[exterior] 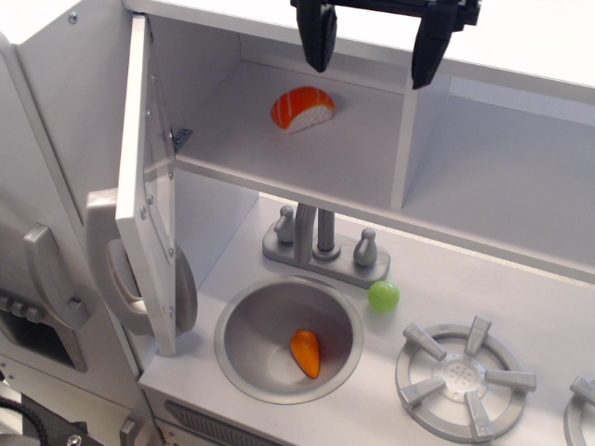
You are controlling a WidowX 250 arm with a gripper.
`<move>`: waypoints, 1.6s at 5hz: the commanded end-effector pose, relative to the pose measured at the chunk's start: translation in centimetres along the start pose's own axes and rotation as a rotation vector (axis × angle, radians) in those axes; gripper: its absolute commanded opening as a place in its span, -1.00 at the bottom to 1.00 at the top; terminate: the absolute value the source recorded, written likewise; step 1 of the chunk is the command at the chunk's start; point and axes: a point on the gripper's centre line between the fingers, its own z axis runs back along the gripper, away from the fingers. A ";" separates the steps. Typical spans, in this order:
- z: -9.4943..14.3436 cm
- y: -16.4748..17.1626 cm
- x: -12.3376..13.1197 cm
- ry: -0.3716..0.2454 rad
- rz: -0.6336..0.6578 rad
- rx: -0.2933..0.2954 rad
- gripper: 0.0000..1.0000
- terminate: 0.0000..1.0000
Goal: Close microwave
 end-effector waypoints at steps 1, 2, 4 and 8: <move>0.0 0.0 0.0 0.000 0.000 0.000 1.00 -1.00; 2.4 2.3 -0.5 -0.020 0.010 -0.034 1.00 -1.00; 3.2 8.5 -2.2 -0.028 0.094 -0.112 1.00 -1.00; -1.2 15.8 -3.6 0.004 0.163 -0.021 1.00 -1.00</move>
